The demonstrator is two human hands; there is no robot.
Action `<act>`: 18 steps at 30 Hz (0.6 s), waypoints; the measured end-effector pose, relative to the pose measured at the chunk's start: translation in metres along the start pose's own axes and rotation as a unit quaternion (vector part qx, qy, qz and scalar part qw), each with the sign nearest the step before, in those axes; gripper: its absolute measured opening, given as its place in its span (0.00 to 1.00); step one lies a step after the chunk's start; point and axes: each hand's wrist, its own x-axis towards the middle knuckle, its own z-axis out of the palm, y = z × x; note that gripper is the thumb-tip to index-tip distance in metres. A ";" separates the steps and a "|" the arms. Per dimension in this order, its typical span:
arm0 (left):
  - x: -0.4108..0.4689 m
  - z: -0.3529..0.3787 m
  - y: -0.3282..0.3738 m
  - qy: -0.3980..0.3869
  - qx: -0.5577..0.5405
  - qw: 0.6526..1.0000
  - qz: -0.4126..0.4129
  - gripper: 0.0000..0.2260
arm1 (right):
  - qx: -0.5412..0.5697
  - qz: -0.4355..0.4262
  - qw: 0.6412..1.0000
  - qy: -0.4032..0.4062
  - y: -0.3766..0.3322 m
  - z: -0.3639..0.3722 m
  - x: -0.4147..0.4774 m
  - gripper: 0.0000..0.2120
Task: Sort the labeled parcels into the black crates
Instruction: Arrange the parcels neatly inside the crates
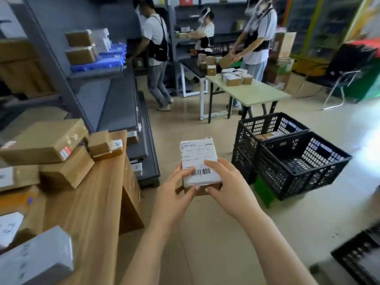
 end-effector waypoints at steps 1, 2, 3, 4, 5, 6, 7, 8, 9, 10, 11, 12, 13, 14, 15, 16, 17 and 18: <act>0.001 0.019 0.008 -0.019 -0.004 1.000 0.011 0.20 | -0.007 0.015 1.000 0.014 0.013 -0.015 -0.010 0.32; 0.000 0.039 0.015 -0.041 -0.008 0.999 0.024 0.20 | -0.014 0.032 0.999 0.027 0.026 -0.032 -0.021 0.32; -0.001 0.061 0.024 -0.065 -0.010 0.997 0.035 0.19 | -0.021 0.051 0.998 0.041 0.039 -0.049 -0.034 0.32; -0.003 0.084 0.032 -0.086 -0.015 0.995 0.044 0.18 | -0.028 0.072 0.996 0.054 0.053 -0.068 -0.048 0.32; -0.006 0.109 0.040 -0.104 -0.020 0.993 0.052 0.18 | -0.035 0.092 0.993 0.069 0.066 -0.087 -0.063 0.32; -0.010 0.134 0.049 -0.122 -0.030 0.990 0.059 0.18 | -0.041 0.112 0.989 0.087 0.080 -0.106 -0.080 0.32; -0.016 0.160 0.059 -0.142 -0.040 0.987 0.066 0.18 | -0.048 0.129 0.985 0.105 0.094 -0.125 -0.098 0.33; -0.022 0.186 0.070 -0.160 -0.047 0.983 0.073 0.18 | -0.058 0.148 0.980 0.121 0.107 -0.144 -0.117 0.33; -0.031 0.213 0.080 -0.180 -0.051 0.979 0.078 0.19 | -0.070 0.168 0.974 0.133 0.120 -0.163 -0.136 0.33; -0.041 0.239 0.091 -0.200 -0.055 0.975 0.083 0.19 | -0.082 0.189 0.968 0.142 0.133 -0.182 -0.157 0.33; -0.052 0.266 0.100 -0.220 -0.060 0.970 0.088 0.19 | -0.088 0.207 0.963 0.151 0.145 -0.201 -0.178 0.32; -0.064 0.292 0.110 -0.238 -0.065 0.964 0.096 0.19 | -0.092 0.225 0.957 0.161 0.157 -0.220 -0.199 0.32; -0.077 0.318 0.119 -0.252 -0.071 0.959 0.104 0.19 | -0.096 0.242 0.951 0.170 0.169 -0.237 -0.220 0.32; -0.091 0.342 0.128 -0.265 -0.075 0.954 0.116 0.18 | -0.102 0.259 0.944 0.181 0.180 -0.252 -0.241 0.31; -0.104 0.365 0.136 -0.281 -0.079 0.948 0.126 0.18 | -0.109 0.272 0.936 0.196 0.191 -0.266 -0.261 0.31; -0.118 0.387 0.144 -0.301 -0.086 0.940 0.132 0.18 | -0.115 0.285 0.928 0.211 0.201 -0.278 -0.282 0.31; -0.131 0.409 0.152 -0.324 -0.095 0.932 0.133 0.18 | -0.120 0.297 0.919 0.227 0.210 -0.290 -0.302 0.31; -0.143 0.429 0.158 -0.348 -0.105 0.922 0.134 0.18 | -0.125 0.312 0.910 0.242 0.219 -0.301 -0.322 0.31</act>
